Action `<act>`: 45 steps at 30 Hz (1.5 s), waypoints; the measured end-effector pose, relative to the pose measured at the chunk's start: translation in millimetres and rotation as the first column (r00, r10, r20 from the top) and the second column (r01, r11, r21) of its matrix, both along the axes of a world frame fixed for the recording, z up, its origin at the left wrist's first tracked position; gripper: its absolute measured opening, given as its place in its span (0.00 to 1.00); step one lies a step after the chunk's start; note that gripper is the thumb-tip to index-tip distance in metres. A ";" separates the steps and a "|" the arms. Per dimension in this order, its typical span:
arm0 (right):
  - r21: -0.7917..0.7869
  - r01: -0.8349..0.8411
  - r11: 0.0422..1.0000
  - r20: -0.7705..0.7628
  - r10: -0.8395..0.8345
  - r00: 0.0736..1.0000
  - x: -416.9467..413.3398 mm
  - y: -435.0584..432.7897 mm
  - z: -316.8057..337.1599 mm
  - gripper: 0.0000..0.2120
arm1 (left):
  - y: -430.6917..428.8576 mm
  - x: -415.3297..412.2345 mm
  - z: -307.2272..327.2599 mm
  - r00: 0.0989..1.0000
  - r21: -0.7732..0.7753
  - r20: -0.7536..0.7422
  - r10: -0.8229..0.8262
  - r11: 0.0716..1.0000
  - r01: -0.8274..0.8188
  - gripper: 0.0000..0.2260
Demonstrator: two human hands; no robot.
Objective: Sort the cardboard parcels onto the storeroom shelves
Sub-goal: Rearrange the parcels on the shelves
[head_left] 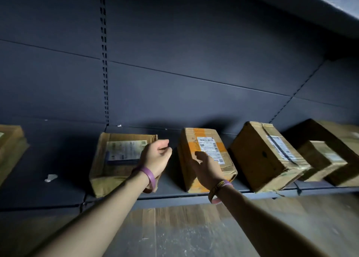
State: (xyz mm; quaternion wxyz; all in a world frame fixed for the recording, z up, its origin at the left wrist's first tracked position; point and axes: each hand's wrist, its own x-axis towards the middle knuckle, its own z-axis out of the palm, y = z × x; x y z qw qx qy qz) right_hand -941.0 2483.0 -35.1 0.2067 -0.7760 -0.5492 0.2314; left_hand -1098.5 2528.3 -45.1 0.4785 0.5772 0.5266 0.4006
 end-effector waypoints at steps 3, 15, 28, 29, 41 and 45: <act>0.033 0.062 0.998 0.071 -0.064 0.995 59.8 -3.8 -7.5 0.20 | 0.3 57.2 -8.6 0.998 -0.127 -0.036 -0.052 0.991 0.047 0.19; -0.128 -0.041 0.991 -0.298 0.001 0.955 170.1 1.8 -55.4 0.19 | -16.5 147.7 -52.3 0.935 -0.271 -0.347 0.074 0.947 -0.175 0.06; -0.064 0.000 0.998 -0.448 -0.029 0.893 188.3 -6.3 -66.3 0.22 | -35.7 147.8 -48.7 0.964 -0.289 -0.158 0.212 0.924 -0.250 0.12; -0.058 0.007 0.998 -0.464 -0.033 0.885 189.2 -11.0 -65.8 0.23 | -39.4 146.4 -47.2 0.964 -0.288 -0.164 0.210 0.924 -0.250 0.13; 0.055 -0.037 0.998 -0.345 0.054 0.937 193.9 -31.4 -58.7 0.27 | -55.7 144.4 -38.0 0.943 -0.234 -0.279 0.180 0.940 -0.249 0.20; 0.082 -0.022 0.996 -0.387 0.052 0.921 192.1 -28.7 -56.3 0.21 | -53.2 145.1 -38.8 0.957 -0.115 -0.204 0.207 0.966 -0.234 0.16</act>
